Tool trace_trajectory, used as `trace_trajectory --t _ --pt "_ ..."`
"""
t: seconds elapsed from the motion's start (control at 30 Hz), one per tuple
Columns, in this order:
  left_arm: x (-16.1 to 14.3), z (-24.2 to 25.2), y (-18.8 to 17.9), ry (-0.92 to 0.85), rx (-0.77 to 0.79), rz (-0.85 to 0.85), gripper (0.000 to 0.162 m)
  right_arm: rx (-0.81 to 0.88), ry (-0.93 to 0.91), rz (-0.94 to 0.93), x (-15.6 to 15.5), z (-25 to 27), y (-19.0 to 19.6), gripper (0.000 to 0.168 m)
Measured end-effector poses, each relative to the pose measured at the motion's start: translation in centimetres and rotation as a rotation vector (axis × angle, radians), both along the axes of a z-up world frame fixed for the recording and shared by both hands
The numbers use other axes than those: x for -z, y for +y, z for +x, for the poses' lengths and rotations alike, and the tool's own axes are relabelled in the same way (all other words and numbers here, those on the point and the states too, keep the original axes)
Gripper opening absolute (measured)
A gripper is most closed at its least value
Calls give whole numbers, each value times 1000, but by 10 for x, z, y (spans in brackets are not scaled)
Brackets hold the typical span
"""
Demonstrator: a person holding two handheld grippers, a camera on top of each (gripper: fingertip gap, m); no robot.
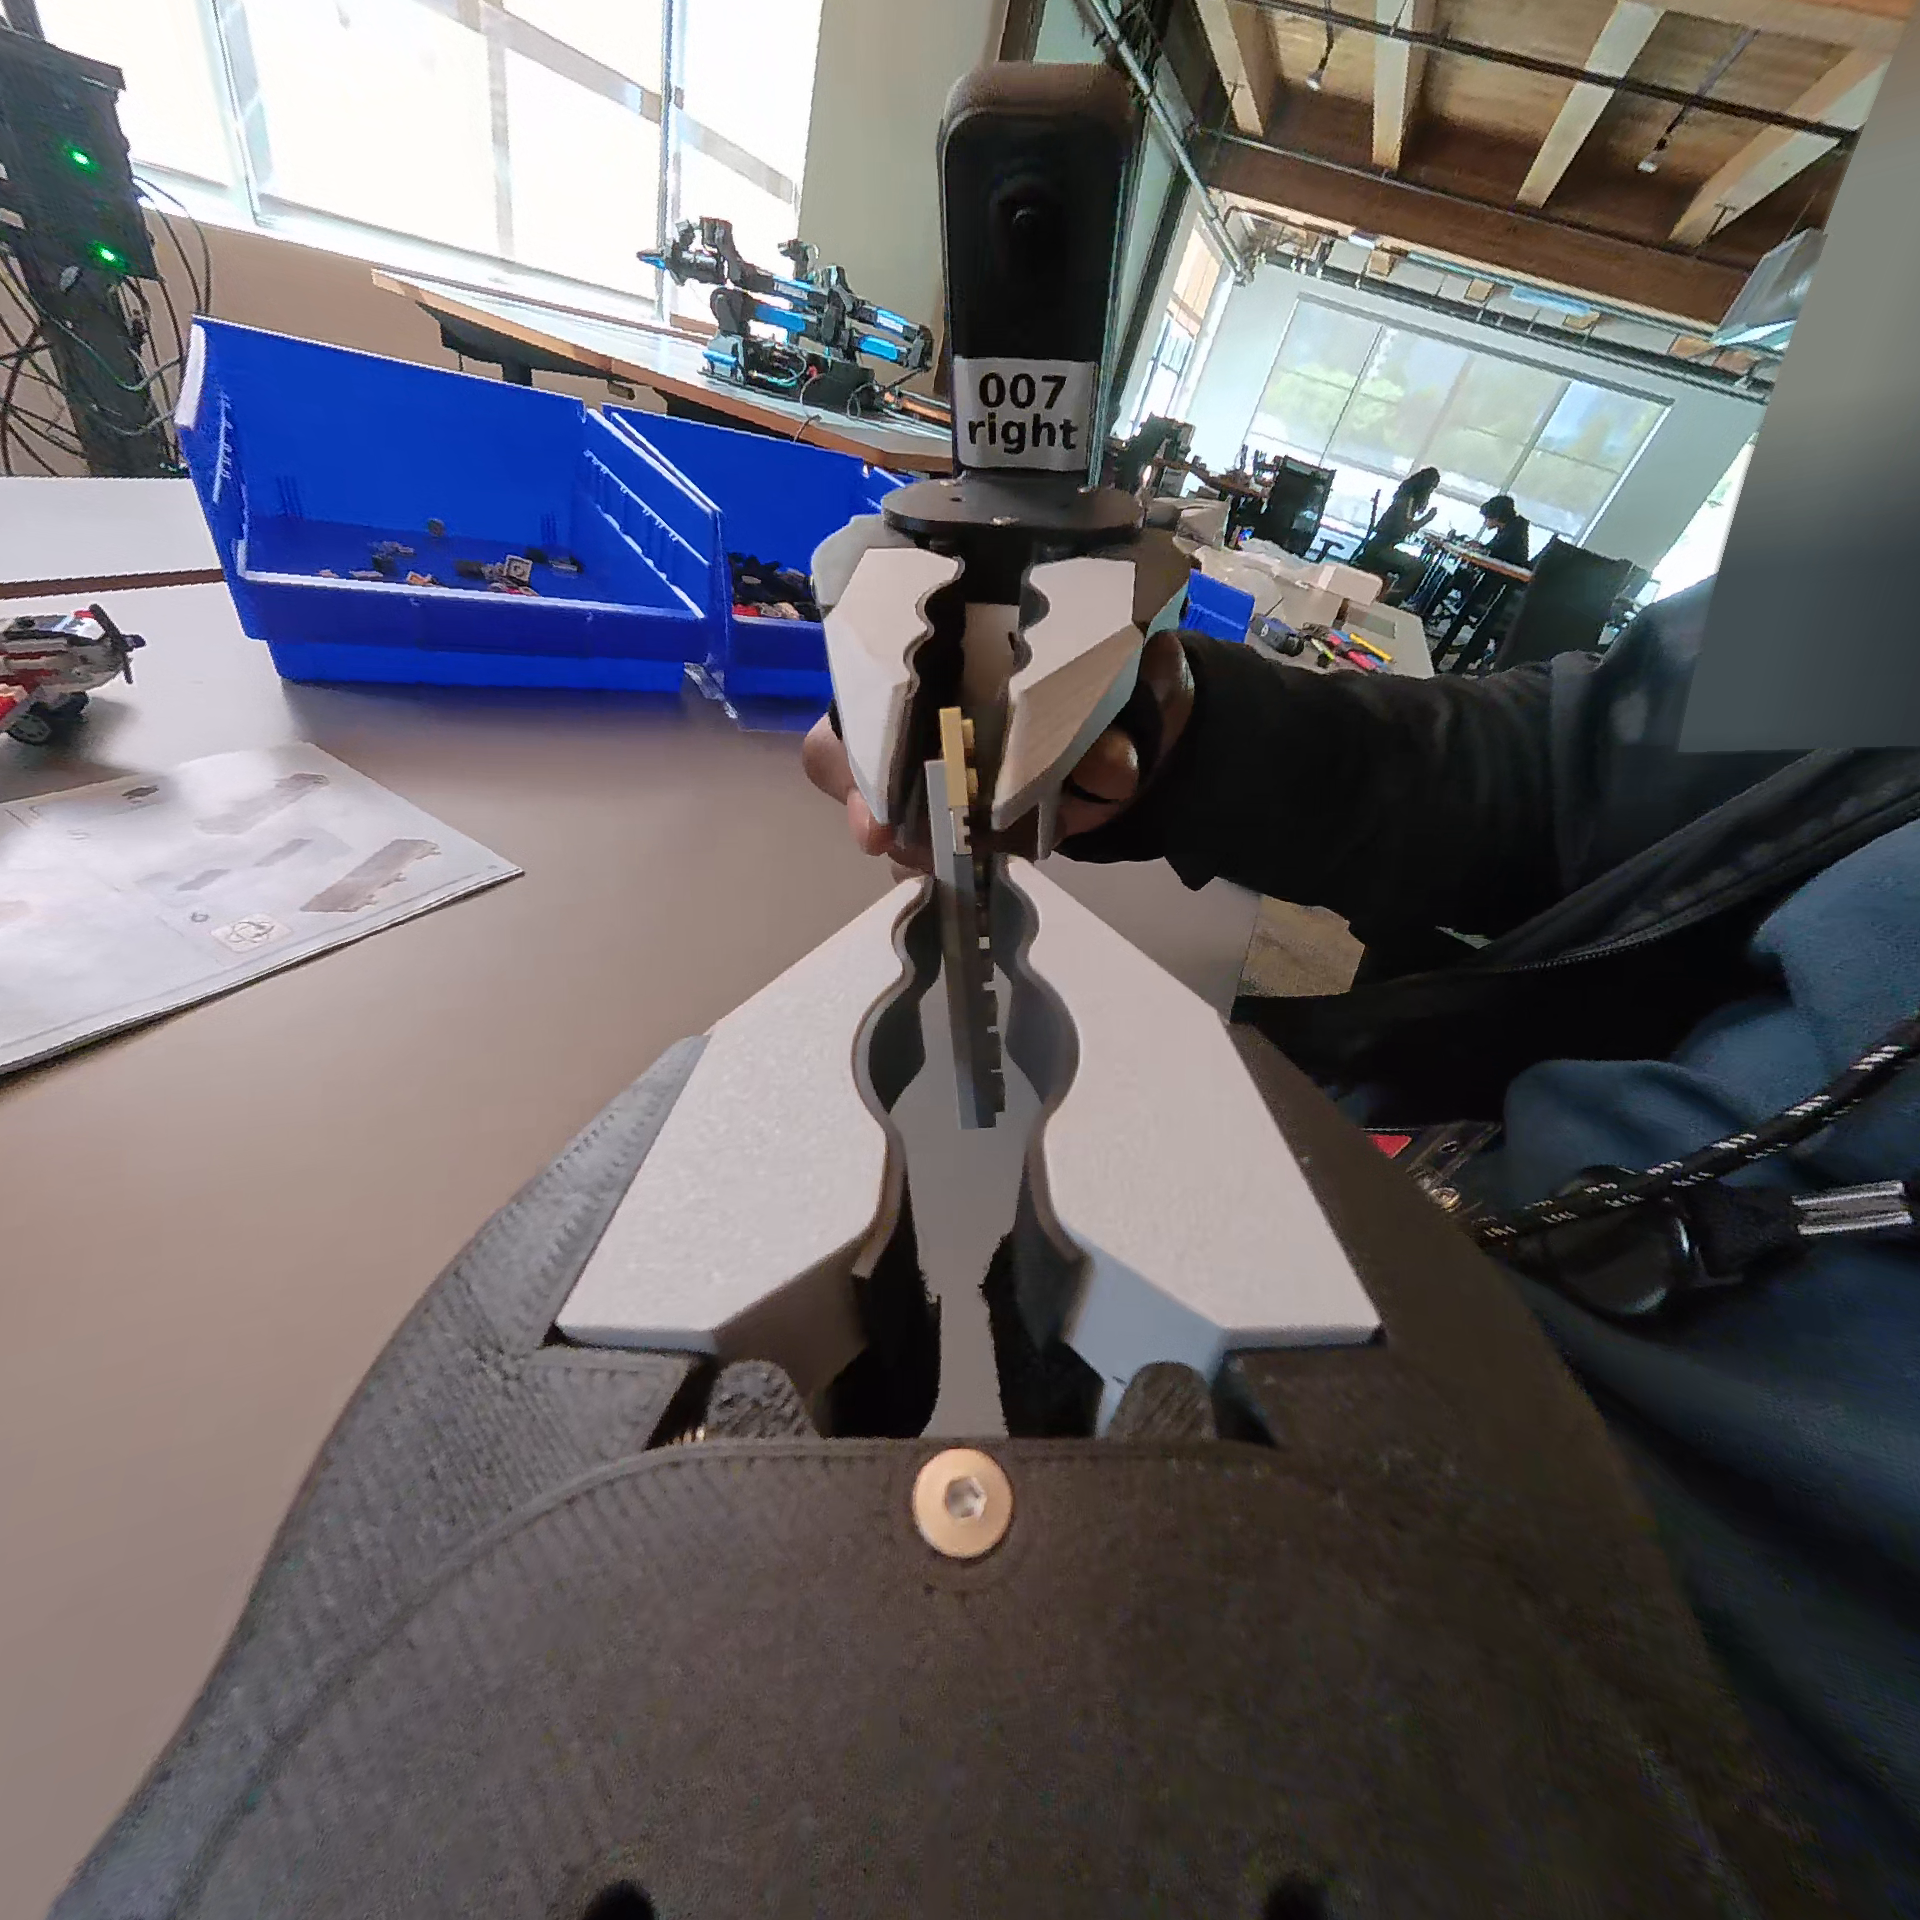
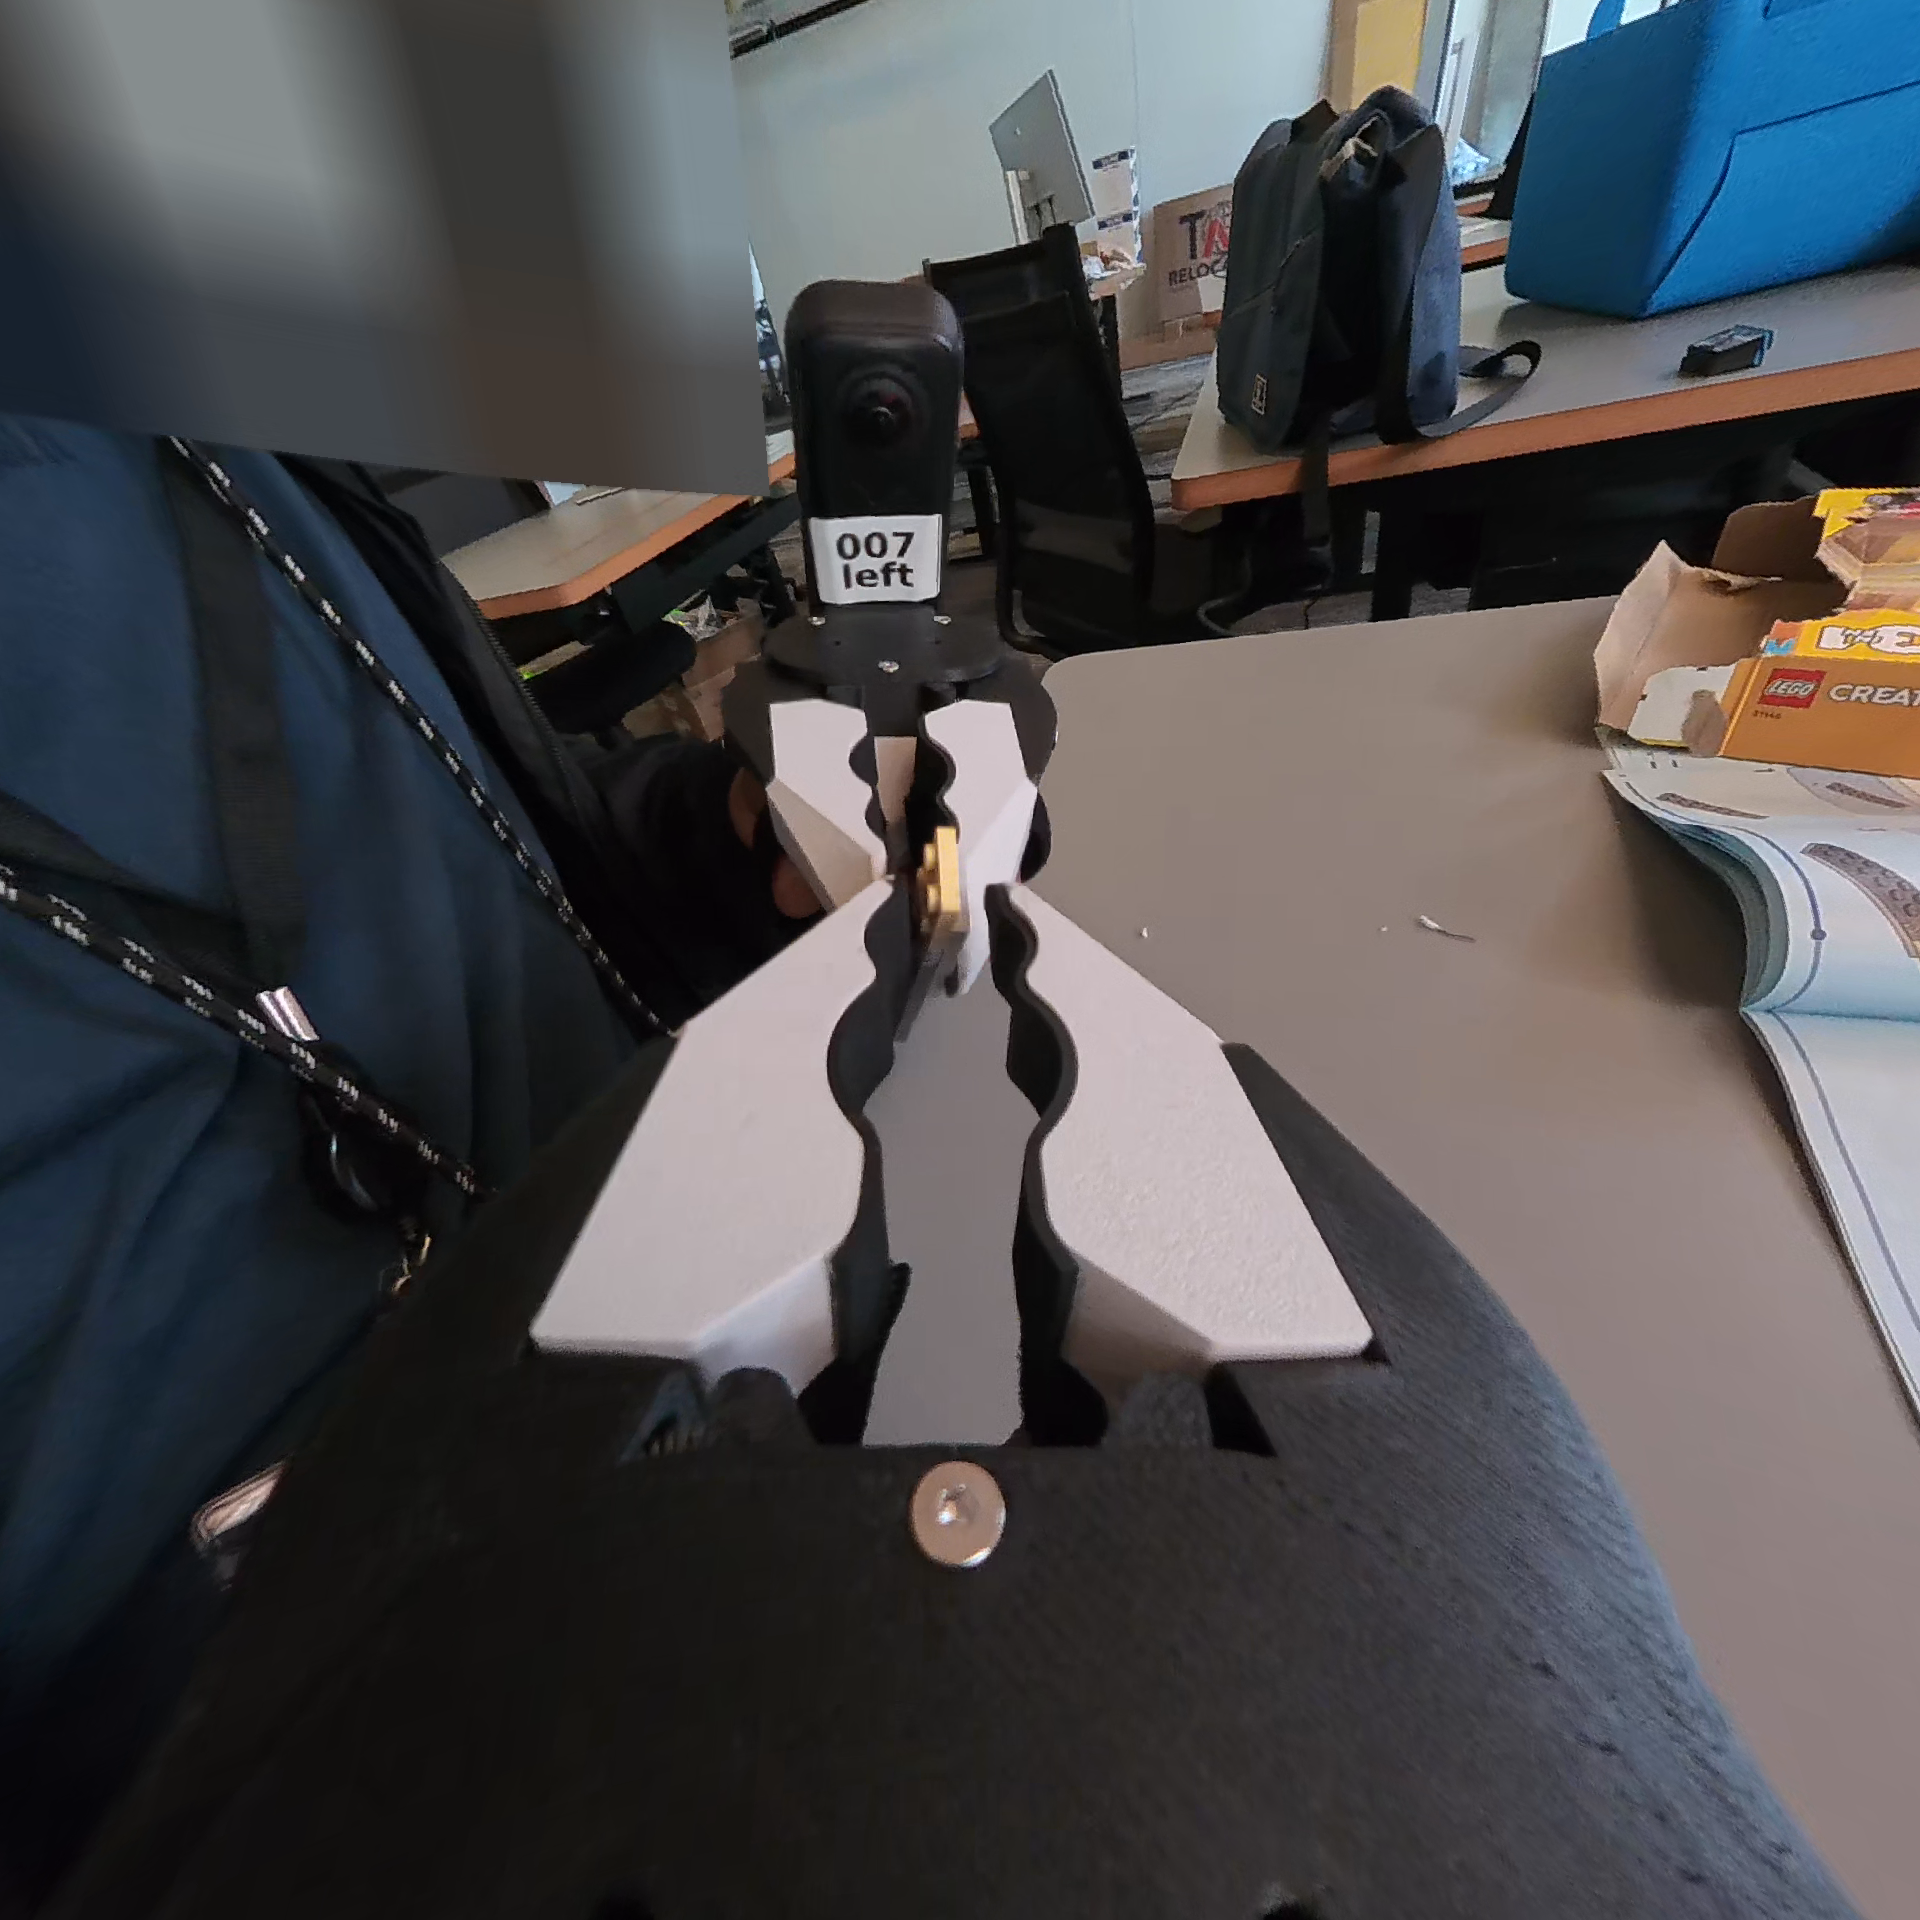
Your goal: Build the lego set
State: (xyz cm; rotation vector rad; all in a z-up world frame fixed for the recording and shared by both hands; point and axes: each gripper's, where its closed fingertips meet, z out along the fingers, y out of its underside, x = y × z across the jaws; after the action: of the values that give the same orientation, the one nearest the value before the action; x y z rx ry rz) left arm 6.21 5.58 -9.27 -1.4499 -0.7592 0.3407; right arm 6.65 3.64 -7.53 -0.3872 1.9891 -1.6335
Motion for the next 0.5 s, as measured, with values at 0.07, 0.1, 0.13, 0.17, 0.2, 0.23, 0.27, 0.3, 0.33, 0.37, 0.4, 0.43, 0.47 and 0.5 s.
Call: trace_trajectory --t 0.07,0.1,0.13,0.17,0.2,0.23,0.27,0.3,0.33,0.37,0.4,0.43,0.47,0.5 --pt "1 0 1 -1 2 -5 8 -5 -9 -3 -1 0 1 12" --pt "1 0 1 -1 3 -5 8 -11 -9 -6 -1 1 1 9" --pt "1 0 1 0 6 -4 8 -11 -6 -11 -1 1 2 9" --pt "1 1 2 1 10 -3 8 -14 -4 -14 -1 2 2 9" --pt "1 1 2 2 12 -1 8 -15 -1 -16 -1 2 3 9" --pt "0 1 2 3 12 2 8 -14 2 -18 -1 2 3 9" --pt "0 1 2 2 14 6 8 -13 5 -21 -1 2 3 9" --pt "0 1 2 0 14 9 8 -10 9 -19 -1 2 3 9" --pt "1 1 2 -3 15 10 8 -7 19 -16 0 2 2 9" --pt "1 1 2 -5 17 11 8 -6 25 -16 1 2 2 9" --pt "1 1 2 -7 19 15 8 -7 21 -13 1 2 2 9" --pt "1 1 2 -8 20 20 8 -7 17 -11 1 2 2 9" --pt "1 1 1 -11 18 26 8 -2 13 -8 1 1 1 9" --pt "1 0 0 -16 17 35 8 3 5 -5 1 0 0 10"
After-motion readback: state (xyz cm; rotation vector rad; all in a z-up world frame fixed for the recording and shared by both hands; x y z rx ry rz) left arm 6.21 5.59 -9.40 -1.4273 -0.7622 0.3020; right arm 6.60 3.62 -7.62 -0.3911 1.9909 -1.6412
